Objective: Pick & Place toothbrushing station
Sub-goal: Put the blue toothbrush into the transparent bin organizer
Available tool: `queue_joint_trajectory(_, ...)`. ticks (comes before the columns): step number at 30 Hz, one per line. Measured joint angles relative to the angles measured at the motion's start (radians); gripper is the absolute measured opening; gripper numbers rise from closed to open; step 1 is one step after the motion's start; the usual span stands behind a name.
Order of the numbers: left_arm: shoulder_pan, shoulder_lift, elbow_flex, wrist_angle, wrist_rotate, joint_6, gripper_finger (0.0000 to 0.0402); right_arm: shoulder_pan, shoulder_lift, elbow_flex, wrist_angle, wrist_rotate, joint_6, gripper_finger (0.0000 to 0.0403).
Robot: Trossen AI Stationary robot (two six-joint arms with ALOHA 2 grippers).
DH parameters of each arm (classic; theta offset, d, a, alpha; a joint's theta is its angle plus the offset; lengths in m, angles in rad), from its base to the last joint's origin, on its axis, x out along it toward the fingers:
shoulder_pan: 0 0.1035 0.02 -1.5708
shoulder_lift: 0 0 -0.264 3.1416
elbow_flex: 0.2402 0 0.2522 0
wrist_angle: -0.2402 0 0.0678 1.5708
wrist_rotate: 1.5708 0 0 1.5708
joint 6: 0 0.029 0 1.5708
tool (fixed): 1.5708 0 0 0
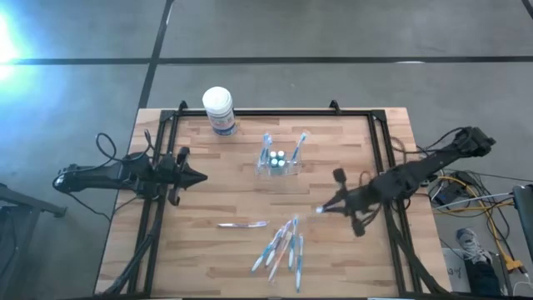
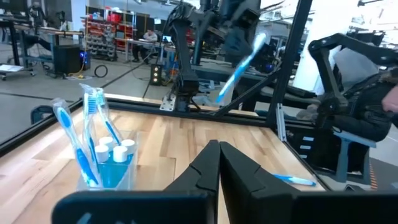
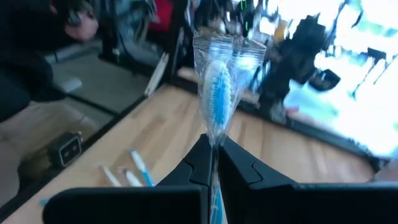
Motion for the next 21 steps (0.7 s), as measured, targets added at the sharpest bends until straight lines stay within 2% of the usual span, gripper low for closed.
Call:
queue_joint_trajectory(4,0.000,0.000,-0.013,0.008,-0.014,0.028,0.0017,-0.094,-0.167,-0.109,0.040,-0.087,-0.031,0.0008)
queue_joint_trajectory(11,0.000,0.002,-0.015,0.013,-0.034,0.020,0.0010,-0.282,-0.395,-0.277,0.071,-0.272,0.102,0.0008)
queue_joint_trajectory(18,0.000,0.002,-0.015,0.014,-0.037,0.019,0.0012,-0.326,-0.546,-0.443,0.214,-0.286,0.126,0.0008)
queue_joint_trajectory(21,0.000,0.002,-0.015,0.014,-0.038,0.011,0.0015,-0.328,-0.593,-0.488,0.223,-0.263,0.129,0.0008)
